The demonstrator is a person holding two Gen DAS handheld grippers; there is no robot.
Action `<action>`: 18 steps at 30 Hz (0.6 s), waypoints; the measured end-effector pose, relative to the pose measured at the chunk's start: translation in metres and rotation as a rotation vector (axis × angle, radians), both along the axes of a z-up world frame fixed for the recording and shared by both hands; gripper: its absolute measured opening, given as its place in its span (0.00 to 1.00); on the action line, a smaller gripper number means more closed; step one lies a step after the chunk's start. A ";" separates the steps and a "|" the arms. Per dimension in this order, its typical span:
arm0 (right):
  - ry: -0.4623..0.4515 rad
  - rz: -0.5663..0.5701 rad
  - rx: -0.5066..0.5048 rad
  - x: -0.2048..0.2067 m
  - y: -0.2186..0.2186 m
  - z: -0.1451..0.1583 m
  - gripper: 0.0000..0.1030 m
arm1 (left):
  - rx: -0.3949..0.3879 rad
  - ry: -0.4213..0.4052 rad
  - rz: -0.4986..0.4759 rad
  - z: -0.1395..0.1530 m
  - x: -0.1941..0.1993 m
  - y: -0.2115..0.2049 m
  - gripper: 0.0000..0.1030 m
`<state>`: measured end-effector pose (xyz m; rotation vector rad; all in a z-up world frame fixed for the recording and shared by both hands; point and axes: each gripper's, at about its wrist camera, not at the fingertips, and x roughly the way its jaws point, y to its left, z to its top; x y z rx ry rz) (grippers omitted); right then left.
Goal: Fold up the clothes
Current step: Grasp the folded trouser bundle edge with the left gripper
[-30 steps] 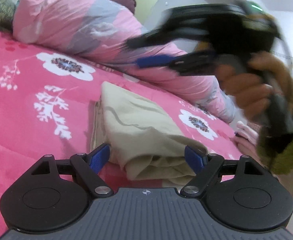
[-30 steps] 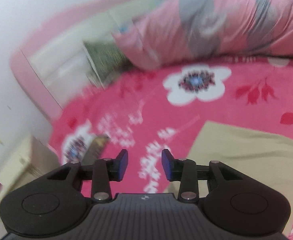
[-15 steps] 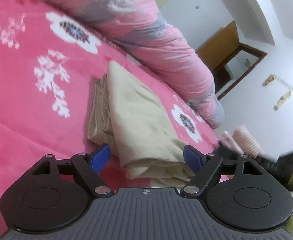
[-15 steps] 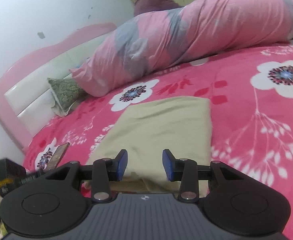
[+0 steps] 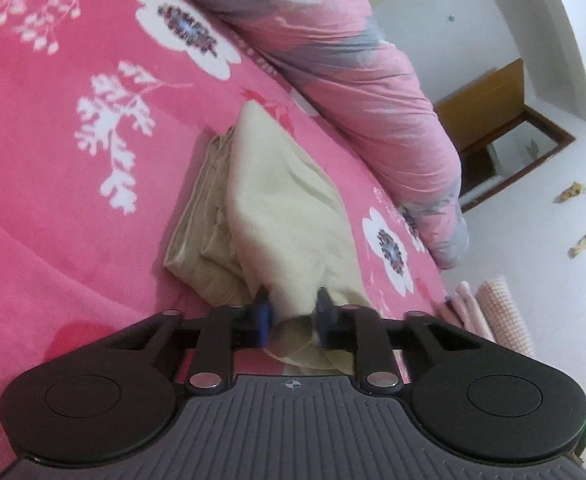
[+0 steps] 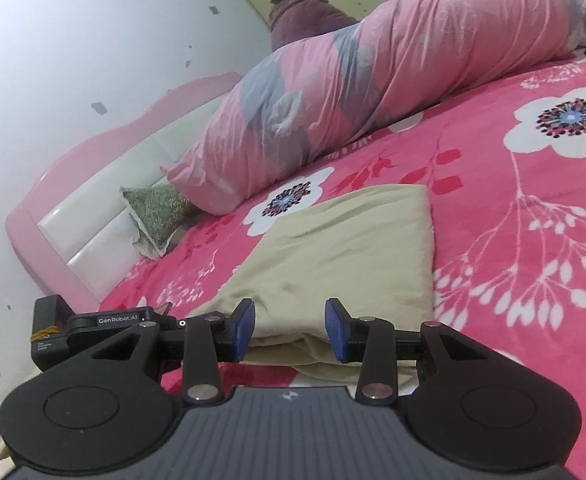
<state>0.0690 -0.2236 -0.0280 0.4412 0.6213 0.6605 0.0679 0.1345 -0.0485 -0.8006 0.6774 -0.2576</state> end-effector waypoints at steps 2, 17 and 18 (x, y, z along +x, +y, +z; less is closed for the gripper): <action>0.009 -0.013 0.014 0.000 -0.006 -0.002 0.40 | 0.039 -0.024 -0.004 0.009 0.003 -0.004 0.11; 0.070 -0.050 0.011 0.012 -0.021 -0.019 0.40 | 0.127 -0.068 -0.034 -0.001 0.013 0.008 0.13; 0.080 -0.051 0.004 0.014 -0.020 -0.021 0.40 | 0.102 -0.073 -0.032 -0.005 0.011 0.011 0.15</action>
